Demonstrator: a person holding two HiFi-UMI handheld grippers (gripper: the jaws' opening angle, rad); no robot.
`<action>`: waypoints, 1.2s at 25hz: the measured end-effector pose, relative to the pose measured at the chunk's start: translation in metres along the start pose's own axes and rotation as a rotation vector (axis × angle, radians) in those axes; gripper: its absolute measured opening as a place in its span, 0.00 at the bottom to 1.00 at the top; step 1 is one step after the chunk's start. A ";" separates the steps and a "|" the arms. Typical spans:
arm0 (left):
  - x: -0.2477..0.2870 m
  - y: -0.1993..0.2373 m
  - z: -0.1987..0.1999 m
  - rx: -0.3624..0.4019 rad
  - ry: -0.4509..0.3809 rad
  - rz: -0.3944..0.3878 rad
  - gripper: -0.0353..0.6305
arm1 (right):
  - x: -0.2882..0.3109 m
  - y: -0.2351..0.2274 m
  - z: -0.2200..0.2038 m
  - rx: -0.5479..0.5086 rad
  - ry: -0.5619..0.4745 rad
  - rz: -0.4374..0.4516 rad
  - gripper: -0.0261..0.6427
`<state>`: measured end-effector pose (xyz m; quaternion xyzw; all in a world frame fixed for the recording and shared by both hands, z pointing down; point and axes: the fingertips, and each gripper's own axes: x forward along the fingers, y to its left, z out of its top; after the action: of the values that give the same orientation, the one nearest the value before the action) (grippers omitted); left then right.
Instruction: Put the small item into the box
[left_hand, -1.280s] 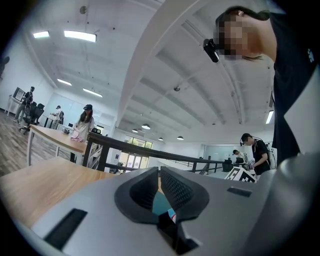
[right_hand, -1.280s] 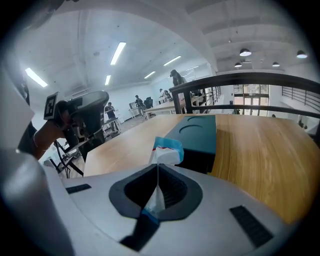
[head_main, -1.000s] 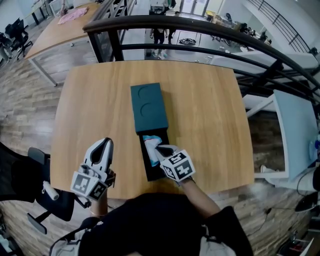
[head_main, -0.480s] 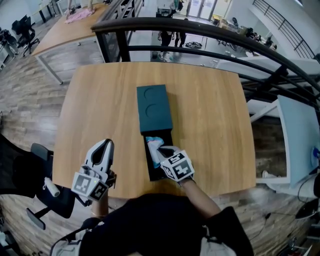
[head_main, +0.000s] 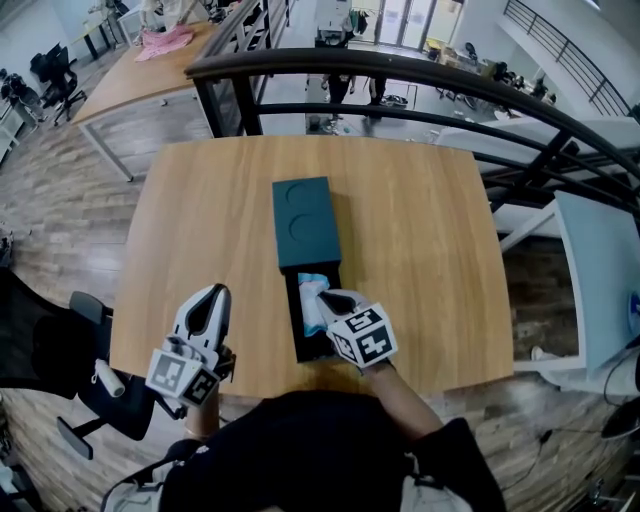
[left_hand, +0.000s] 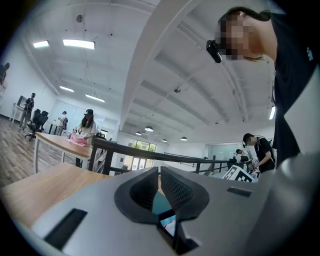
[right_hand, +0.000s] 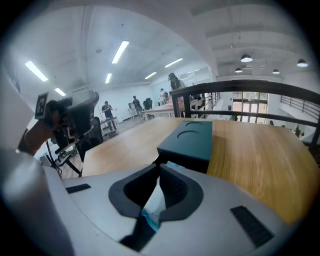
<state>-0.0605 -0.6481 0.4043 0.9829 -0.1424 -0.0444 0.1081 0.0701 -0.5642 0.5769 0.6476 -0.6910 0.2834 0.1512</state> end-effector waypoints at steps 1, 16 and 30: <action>0.000 -0.005 0.003 -0.004 -0.009 -0.004 0.09 | -0.008 -0.001 0.008 0.003 -0.034 -0.001 0.08; -0.001 -0.062 -0.006 0.035 0.043 0.011 0.09 | -0.133 -0.001 0.090 -0.042 -0.381 0.033 0.08; 0.014 -0.125 -0.008 0.026 0.011 -0.010 0.09 | -0.187 -0.009 0.072 -0.078 -0.409 0.100 0.08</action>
<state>-0.0123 -0.5340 0.3830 0.9851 -0.1374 -0.0379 0.0960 0.1123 -0.4558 0.4137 0.6501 -0.7491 0.1262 0.0185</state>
